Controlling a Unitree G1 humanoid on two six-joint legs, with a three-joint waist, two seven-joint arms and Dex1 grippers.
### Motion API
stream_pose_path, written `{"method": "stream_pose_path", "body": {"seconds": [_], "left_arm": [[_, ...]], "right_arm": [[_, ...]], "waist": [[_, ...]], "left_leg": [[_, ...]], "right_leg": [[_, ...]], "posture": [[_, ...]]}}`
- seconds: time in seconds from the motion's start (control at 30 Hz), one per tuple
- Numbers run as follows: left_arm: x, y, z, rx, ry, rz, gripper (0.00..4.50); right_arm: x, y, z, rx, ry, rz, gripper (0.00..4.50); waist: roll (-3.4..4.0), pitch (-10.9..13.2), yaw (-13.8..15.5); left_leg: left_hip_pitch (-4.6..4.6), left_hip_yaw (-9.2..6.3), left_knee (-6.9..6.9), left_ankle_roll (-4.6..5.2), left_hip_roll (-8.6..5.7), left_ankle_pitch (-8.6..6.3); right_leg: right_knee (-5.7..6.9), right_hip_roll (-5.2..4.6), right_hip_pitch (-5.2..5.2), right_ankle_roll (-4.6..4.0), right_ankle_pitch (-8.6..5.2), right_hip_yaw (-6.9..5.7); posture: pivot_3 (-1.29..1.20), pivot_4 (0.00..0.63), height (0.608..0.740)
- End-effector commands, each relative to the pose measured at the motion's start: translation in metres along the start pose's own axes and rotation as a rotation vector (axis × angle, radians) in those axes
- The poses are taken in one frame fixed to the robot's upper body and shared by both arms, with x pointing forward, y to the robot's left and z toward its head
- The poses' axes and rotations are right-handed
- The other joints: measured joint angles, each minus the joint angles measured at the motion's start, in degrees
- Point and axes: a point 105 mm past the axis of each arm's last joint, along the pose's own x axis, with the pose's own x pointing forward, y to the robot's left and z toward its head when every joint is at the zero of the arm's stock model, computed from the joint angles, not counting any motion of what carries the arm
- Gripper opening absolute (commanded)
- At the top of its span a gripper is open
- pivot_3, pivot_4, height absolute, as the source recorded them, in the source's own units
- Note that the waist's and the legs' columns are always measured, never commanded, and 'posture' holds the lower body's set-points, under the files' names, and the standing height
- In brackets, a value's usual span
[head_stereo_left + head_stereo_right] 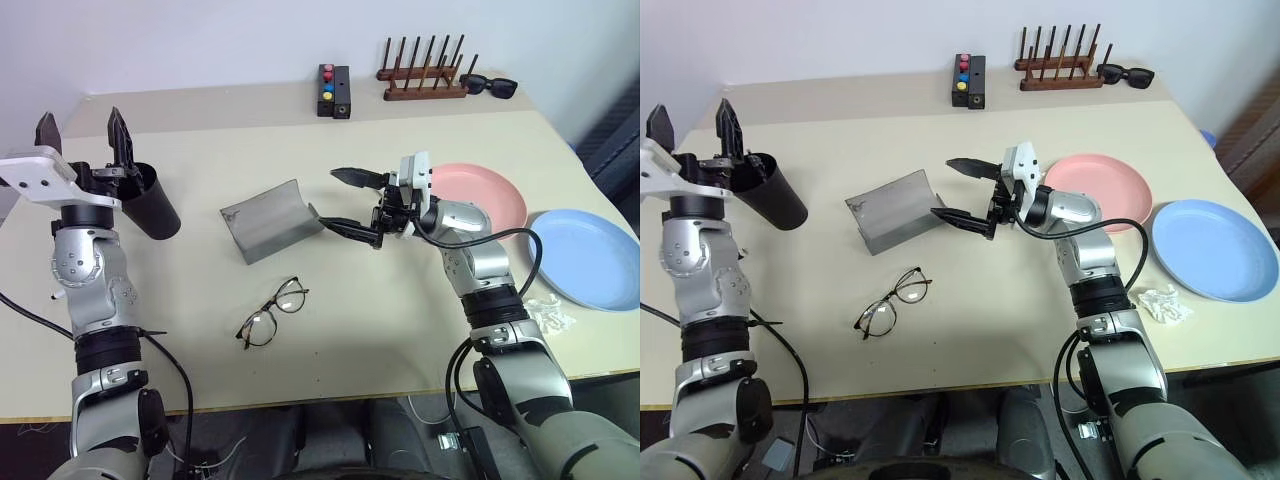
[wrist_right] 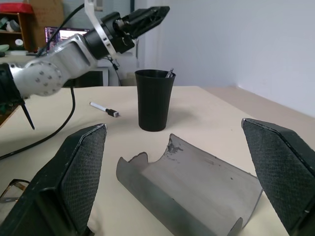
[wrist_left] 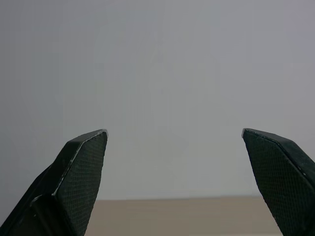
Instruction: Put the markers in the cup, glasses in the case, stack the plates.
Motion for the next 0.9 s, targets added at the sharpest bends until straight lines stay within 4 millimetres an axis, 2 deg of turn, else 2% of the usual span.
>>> {"method": "stream_pose_path", "body": {"seconds": [0.03, 0.1, 0.27, 0.37, 0.47, 0.6, 0.8, 0.9], "left_arm": [[-0.002, 0.005, 0.026, -0.083, 0.020, -0.091, 4.47], [-0.011, 0.012, 0.032, -0.131, 0.101, -0.163, 4.47], [-0.041, 0.052, 0.045, -0.069, 0.305, -0.246, 4.47], [-0.056, 0.068, 0.041, 0.042, 0.467, -0.290, 4.47], [-0.066, 0.089, 0.046, 0.147, 0.577, -0.298, 4.47], [-0.084, 0.120, 0.034, 0.320, 0.890, -0.319, 4.47], [-0.090, 0.125, 0.012, 0.421, 1.064, -0.540, 4.47], [-0.087, 0.115, -0.008, 0.456, 1.044, -0.672, 4.47]], "right_arm": [[-0.002, 0.007, 0.007, -0.030, 0.009, 0.041, 4.50], [-0.005, 0.011, 0.005, -0.028, 0.026, 0.057, 4.50], [-0.012, 0.016, 0.003, -0.021, 0.053, 0.075, 4.50], [-0.014, 0.022, 0.002, -0.019, 0.070, 0.102, 4.50], [-0.015, 0.029, 0.001, -0.023, 0.082, 0.125, 4.50], [-0.016, 0.031, 0.001, -0.025, 0.073, 0.133, 4.50], [-0.007, 0.040, -0.003, -0.003, 0.048, 0.175, 4.50], [-0.001, 0.045, -0.007, 0.006, 0.042, 0.185, 4.50]], "waist": [[0.00, 0.00, -0.11], [0.00, 0.00, -0.65], [0.02, 0.00, -1.37], [0.02, 0.00, -1.18], [0.03, 0.01, -0.86], [0.02, 0.01, -0.78], [0.05, 0.02, -0.03], [0.03, 0.02, 0.19]], "left_leg": [[0.00, 0.00, 0.00, 0.00, 0.00, 0.00], [0.00, 0.00, -0.01, 0.00, 0.01, 0.00], [0.03, 0.00, -0.17, 0.00, 0.02, 0.00], [0.03, 0.00, -0.17, -0.01, 0.04, 0.00], [0.04, 0.00, -0.16, -0.02, 0.03, 0.00], [0.04, 0.00, -0.20, -0.02, 0.03, -0.01], [0.10, 0.04, -0.28, -0.03, 0.05, -0.01], [0.09, 0.05, -0.30, -0.05, 0.09, 0.00]], "right_leg": [[0.00, 0.00, -0.01, 0.00, 0.00, 0.02], [0.01, 0.04, -0.03, 0.00, 0.00, 0.08], [0.03, 0.15, -0.16, -0.01, -0.01, 0.30], [0.03, 0.19, -0.17, -0.02, -0.01, 0.32], [0.02, 0.19, -0.14, -0.03, -0.01, 0.35], [0.00, 0.21, -0.15, -0.04, -0.01, 0.35], [-0.03, 0.24, -0.14, -0.05, 0.00, 0.35], [-0.04, 0.27, -0.16, -0.08, 0.02, 0.35]], "posture": [[0.00, 0.150, 0.740], [0.00, 0.150, 0.740], [0.00, 0.150, 0.740], [0.00, 0.150, 0.740], [0.00, 0.150, 0.740], [0.00, 0.150, 0.740], [0.00, 0.150, 0.740], [0.00, 0.150, 0.740]]}}
